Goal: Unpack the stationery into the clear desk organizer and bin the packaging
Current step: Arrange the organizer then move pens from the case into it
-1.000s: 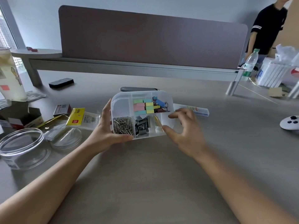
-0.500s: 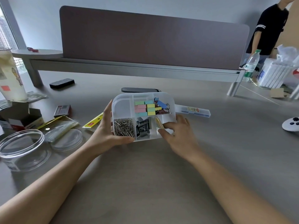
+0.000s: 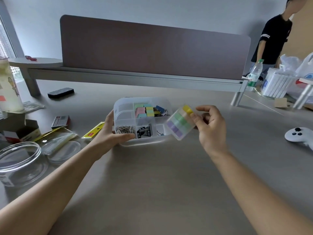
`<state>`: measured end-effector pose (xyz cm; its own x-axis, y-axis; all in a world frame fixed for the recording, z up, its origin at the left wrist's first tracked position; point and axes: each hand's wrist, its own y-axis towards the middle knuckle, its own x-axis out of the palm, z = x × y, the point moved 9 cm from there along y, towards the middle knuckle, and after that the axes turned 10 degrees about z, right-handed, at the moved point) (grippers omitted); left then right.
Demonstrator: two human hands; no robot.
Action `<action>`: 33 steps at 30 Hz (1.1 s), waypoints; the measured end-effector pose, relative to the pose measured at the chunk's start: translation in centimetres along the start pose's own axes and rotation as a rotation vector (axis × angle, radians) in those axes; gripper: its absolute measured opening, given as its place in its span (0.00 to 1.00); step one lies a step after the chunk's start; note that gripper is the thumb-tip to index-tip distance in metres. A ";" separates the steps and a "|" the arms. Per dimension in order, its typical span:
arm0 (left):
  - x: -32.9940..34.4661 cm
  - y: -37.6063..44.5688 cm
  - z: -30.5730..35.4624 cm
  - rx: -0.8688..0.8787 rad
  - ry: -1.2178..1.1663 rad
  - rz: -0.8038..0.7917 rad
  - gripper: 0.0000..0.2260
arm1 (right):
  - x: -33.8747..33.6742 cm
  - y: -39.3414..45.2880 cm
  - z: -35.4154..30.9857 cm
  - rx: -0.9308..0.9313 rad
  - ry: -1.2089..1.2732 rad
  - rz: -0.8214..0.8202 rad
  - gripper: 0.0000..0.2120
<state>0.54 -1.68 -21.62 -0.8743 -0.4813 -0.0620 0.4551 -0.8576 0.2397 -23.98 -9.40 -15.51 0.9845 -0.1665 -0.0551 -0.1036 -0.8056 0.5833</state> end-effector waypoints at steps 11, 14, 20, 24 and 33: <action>0.2 -0.3 0.0 0.046 -0.002 0.006 0.48 | 0.4 -2.6 9.2 0.387 -0.334 -0.356 0.02; 0.1 -0.2 -0.1 0.055 -0.014 0.011 0.47 | 1.6 -3.1 8.9 0.323 -0.419 -0.473 0.08; 0.2 0.0 -0.1 0.071 -0.007 -0.011 0.46 | 2.1 -3.1 8.7 0.192 -0.539 -0.495 0.13; 0.0 0.0 -0.2 0.070 -0.016 -0.009 0.46 | 1.1 -2.0 4.8 -0.042 -0.399 -0.224 0.13; -0.1 -0.4 -0.8 0.140 0.050 -0.023 0.56 | 7.7 -6.0 0.9 -0.435 -0.864 -0.654 0.21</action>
<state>0.60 -1.42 -22.50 -0.8729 -0.4737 -0.1166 0.4044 -0.8363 0.3703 -15.92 -6.33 -20.19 0.3907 -0.2583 -0.8835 0.6104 -0.6458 0.4587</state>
